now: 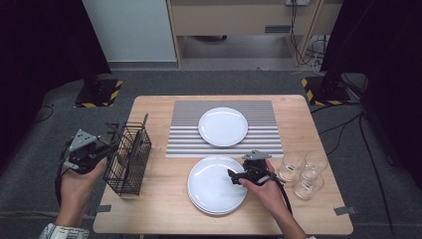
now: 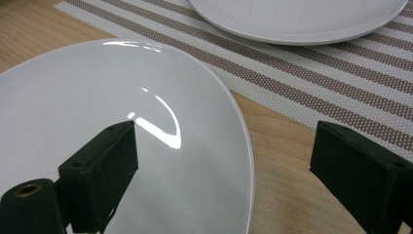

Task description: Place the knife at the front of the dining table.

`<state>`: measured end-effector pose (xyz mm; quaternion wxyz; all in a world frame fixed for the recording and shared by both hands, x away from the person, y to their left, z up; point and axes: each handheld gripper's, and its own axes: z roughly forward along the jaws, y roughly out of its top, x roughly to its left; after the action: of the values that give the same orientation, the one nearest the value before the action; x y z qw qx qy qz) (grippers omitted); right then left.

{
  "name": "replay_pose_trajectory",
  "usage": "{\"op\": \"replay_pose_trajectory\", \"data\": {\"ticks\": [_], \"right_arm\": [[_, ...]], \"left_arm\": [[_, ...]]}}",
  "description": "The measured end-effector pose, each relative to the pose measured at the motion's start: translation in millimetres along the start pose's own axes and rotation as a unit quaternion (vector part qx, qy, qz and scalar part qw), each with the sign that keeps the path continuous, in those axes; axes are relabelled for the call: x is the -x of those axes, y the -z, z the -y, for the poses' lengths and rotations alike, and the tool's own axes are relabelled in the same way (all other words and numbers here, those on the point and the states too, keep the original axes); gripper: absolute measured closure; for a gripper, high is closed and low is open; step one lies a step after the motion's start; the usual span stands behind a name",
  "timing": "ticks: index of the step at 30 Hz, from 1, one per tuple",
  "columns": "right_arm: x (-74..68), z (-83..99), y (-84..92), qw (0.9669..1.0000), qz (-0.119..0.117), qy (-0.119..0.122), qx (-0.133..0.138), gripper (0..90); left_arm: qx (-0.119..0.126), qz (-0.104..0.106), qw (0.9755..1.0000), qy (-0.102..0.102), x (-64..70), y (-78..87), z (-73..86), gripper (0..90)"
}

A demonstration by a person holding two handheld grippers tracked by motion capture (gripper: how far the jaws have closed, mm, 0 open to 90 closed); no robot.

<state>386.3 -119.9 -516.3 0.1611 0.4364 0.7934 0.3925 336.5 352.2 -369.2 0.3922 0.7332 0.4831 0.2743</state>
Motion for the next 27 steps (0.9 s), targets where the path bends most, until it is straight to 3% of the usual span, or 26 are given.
{"op": "replay_pose_trajectory", "data": {"ticks": [7, 14, 27], "right_arm": [[-1.3, 0.0, -0.3, 1.0000, 0.001, 0.000, 0.000, 10.2], [-1.3, 0.1, 0.2, 1.0000, 0.000, 0.002, 0.001, 10.3], [0.3, -0.4, 1.7, 1.0000, 0.003, 0.002, 0.005, 10.3]], "left_arm": [[-0.003, -0.003, 1.0000, -0.003, -3.5, 3.5, -0.8, 82.6], [0.009, -0.006, 0.9999, 0.001, -5.2, 9.6, -5.8, 82.6], [0.015, 0.000, 0.9998, -0.014, -2.5, 18.9, -22.8, 82.6]]}}
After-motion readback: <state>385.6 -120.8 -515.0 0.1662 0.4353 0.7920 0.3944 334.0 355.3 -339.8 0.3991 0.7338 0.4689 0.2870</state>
